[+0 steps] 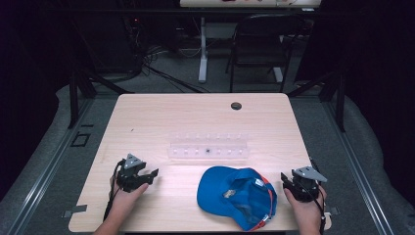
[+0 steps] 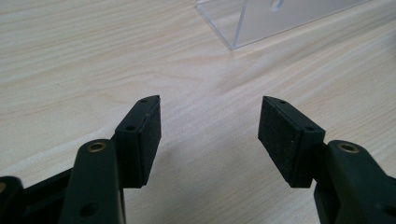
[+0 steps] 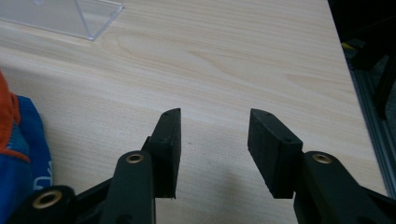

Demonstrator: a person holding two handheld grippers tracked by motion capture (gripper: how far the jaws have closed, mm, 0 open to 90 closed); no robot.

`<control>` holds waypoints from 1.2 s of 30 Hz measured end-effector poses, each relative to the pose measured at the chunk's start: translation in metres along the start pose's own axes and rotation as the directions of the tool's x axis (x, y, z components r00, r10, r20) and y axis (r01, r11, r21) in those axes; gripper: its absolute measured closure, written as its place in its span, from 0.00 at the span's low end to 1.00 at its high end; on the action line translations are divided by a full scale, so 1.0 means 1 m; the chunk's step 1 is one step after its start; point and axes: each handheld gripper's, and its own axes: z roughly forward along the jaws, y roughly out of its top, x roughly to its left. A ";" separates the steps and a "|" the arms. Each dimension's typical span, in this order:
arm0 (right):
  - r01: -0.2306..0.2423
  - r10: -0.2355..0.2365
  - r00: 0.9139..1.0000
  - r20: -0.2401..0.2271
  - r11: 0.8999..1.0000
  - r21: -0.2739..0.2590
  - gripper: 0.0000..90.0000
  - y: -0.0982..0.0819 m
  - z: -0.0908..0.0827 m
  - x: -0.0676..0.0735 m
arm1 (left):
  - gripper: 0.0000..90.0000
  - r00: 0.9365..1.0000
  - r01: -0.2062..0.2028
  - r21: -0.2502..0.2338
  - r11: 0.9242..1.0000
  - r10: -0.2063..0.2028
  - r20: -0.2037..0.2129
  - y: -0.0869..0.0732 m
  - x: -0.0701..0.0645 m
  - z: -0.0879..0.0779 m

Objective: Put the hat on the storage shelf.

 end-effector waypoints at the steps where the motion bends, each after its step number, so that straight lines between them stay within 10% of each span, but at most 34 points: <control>1: 0.006 -0.006 1.000 0.009 1.000 0.008 0.61 0.000 -0.002 0.000 | 0.44 1.000 0.008 -0.005 1.000 -0.008 0.000 0.001 0.000 -0.001; 11: -0.116 0.118 0.986 -0.114 0.993 0.026 0.66 0.005 -0.020 -0.002 | 0.50 0.999 -0.018 0.025 1.000 0.017 0.037 0.003 -0.005 -0.005; 20: -0.097 0.118 0.968 -0.222 0.990 0.102 0.65 0.017 -0.041 -0.008 | 0.54 0.997 -0.067 -0.002 0.998 0.067 0.047 0.002 -0.011 -0.009; 28: -0.059 0.113 0.930 -0.350 0.985 0.161 0.66 0.023 -0.053 -0.012 | 0.58 0.996 -0.075 -0.004 0.997 0.075 0.050 0.002 -0.013 -0.010; 36: -0.034 0.098 0.915 -0.391 0.985 0.166 0.70 0.027 -0.065 -0.010 | 0.58 0.995 -0.084 -0.001 0.996 0.084 0.050 0.001 -0.013 -0.011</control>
